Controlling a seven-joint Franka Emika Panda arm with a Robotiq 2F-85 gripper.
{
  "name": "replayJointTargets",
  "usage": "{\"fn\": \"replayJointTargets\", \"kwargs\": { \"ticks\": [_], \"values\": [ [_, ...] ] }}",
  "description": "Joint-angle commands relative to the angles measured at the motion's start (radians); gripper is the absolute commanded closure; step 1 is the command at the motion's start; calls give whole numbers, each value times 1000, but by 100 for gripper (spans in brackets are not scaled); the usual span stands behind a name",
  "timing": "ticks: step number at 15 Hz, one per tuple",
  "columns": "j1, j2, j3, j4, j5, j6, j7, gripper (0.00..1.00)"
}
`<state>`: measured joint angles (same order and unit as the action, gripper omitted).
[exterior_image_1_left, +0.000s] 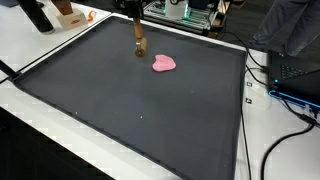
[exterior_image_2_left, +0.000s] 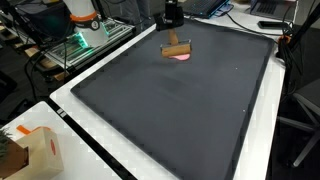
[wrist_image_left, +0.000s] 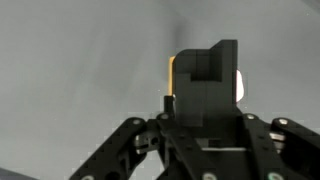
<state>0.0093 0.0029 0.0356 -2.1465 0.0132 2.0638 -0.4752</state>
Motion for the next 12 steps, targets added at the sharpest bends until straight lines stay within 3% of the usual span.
{"fn": "replayJointTargets", "kwargs": {
  "ticks": [1, 4, 12],
  "values": [
    [32, -81, 21, -32, -90, -21, -15, 77],
    [65, -136, 47, -47, -189, -61, -53, 77],
    [175, -264, 122, -102, -312, -83, -224, 77]
  ]
}}
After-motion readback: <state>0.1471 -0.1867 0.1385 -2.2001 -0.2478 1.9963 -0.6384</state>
